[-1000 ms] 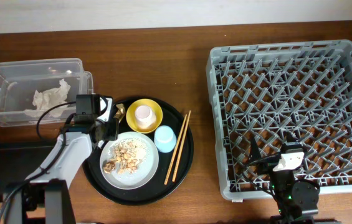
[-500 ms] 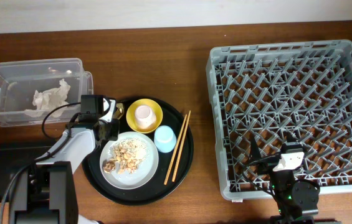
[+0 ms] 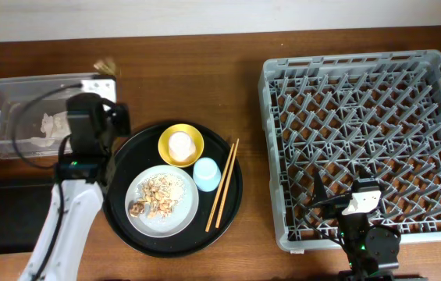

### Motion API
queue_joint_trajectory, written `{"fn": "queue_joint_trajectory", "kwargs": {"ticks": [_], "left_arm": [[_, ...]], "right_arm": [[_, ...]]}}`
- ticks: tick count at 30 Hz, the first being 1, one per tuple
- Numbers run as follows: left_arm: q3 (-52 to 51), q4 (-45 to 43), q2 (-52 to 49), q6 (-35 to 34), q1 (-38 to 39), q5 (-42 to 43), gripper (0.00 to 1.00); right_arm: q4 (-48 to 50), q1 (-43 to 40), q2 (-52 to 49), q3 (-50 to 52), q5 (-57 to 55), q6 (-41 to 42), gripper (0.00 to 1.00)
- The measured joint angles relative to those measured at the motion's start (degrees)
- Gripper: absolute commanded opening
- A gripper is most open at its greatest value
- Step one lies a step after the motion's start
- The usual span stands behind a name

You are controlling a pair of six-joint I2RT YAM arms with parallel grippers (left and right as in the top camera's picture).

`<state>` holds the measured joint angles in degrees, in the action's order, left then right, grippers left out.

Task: Sort waste into correct bins and load items into the dishwasher rack
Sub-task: 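Drop the gold wrapper into the clear bin with the left gripper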

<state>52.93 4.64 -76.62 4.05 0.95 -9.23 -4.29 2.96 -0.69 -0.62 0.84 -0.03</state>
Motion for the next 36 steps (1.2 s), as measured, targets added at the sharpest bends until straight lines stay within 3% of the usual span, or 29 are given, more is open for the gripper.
{"fn": "queue_joint_trajectory", "kwargs": {"ticks": [2,6,9,15,17,20,21,29,32,36], "left_arm": [[0.31,-4.66,0.98,-0.26,0.0,-7.91,0.0],[0.2,-10.97,-0.68,-2.4,-1.73,-13.27,0.0],[0.22,-15.65,-3.02,-8.35,-4.85,-15.65,0.0],[0.22,-16.76,-9.68,-25.0,-11.3,-17.2,0.03],[0.22,-17.16,-11.47,-29.03,-12.9,-17.18,0.25],[0.22,-18.69,-12.17,-32.11,-14.03,-17.18,0.87],[0.22,-20.02,-12.17,-33.09,-14.27,-17.2,0.96],[0.22,-22.34,-11.56,-35.19,-14.43,-14.49,0.99],[0.17,-17.46,-7.74,-35.21,-14.43,-10.84,0.99],[0.28,-3.17,5.46,-35.32,-14.43,-3.34,0.99]], "right_arm": [[0.0,0.0,0.0,0.0,0.0,0.0,0.98],[0.0,0.0,0.0,0.0,0.0,0.0,0.98],[0.0,0.0,0.0,0.0,0.0,-0.02,0.98],[0.0,0.0,0.0,0.0,0.0,-0.04,0.98],[0.0,0.0,0.0,0.0,0.0,0.0,0.98],[0.0,0.0,0.0,0.0,0.0,0.02,0.98],[0.0,0.0,0.0,0.0,0.0,-0.04,0.98],[0.0,0.0,0.0,0.0,0.0,-0.02,0.98],[0.0,0.0,0.0,0.0,0.0,-0.04,0.98],[0.02,0.0,-0.04,0.0,-0.02,-0.02,0.98]]}}
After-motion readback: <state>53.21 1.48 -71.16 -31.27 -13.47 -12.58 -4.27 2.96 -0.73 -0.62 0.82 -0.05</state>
